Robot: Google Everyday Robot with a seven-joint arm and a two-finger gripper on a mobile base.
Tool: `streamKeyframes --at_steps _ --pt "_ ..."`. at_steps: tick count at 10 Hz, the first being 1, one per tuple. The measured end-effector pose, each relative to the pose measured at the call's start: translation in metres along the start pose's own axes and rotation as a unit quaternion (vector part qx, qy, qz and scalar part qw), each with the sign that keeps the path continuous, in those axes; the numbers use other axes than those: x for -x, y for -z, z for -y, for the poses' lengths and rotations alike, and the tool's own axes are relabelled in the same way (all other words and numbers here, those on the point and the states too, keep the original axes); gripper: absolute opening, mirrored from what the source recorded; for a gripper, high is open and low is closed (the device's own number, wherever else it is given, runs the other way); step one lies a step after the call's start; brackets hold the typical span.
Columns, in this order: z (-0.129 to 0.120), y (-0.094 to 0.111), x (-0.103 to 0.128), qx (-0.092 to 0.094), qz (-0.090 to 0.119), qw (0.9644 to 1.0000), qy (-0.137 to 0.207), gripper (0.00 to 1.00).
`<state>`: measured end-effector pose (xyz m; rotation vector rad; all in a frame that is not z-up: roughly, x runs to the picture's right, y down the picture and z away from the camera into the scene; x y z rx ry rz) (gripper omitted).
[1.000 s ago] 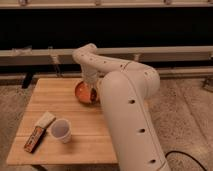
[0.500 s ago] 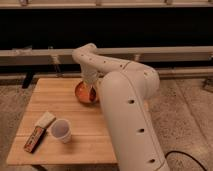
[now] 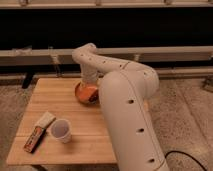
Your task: Place the pepper in the ceramic bowl
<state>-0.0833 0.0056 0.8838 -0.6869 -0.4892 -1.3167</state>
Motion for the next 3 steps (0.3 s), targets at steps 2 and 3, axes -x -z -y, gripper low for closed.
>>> streamKeyframes --at_steps 2,3 --pt "0.0007 0.0002 -0.0002 0.000 -0.001 1.0000 0.001 0.99" --pt "0.0013 0.0003 -0.0001 0.000 -0.001 1.0000 0.001 0.99"
